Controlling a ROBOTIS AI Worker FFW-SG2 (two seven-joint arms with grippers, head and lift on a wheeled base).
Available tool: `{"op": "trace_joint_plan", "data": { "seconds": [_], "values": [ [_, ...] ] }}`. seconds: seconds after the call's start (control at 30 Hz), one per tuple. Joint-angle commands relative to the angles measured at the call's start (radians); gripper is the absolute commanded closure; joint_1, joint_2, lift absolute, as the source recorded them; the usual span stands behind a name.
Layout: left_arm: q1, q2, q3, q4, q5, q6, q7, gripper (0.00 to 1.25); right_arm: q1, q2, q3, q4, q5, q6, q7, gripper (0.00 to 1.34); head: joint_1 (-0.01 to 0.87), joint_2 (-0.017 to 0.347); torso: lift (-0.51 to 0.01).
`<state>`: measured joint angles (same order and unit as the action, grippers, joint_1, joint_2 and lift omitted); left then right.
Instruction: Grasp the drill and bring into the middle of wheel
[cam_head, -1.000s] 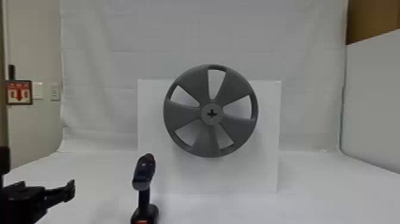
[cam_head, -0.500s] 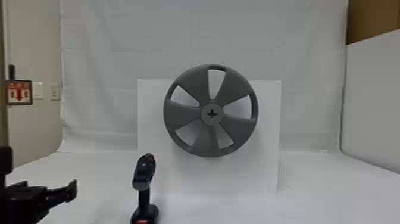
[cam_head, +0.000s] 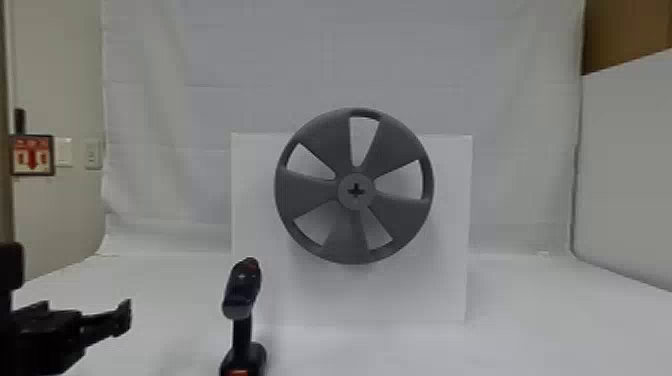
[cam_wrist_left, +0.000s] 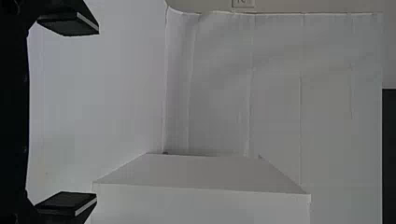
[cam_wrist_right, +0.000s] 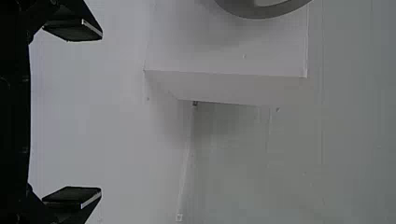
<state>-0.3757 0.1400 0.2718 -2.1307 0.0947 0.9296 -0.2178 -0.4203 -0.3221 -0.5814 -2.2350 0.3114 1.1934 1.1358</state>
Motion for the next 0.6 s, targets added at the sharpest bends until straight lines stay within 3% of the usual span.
{"op": "trace_joint_plan", "data": {
  "seconds": [0.0,0.57],
  "values": [
    [-0.002,0.0,-0.002,0.0,-0.001,0.0,0.0,0.04,0.0,0.0,0.0,0.0,0.002,0.0,0.001,0.13,0.054,0.031,-0.403],
    [-0.005,0.0,-0.002,0.0,-0.003,0.0,0.0,0.04,-0.002,0.002,0.0,0.0,0.002,0.0,-0.001,0.13,0.054,0.031,-0.403]
  ]
}}
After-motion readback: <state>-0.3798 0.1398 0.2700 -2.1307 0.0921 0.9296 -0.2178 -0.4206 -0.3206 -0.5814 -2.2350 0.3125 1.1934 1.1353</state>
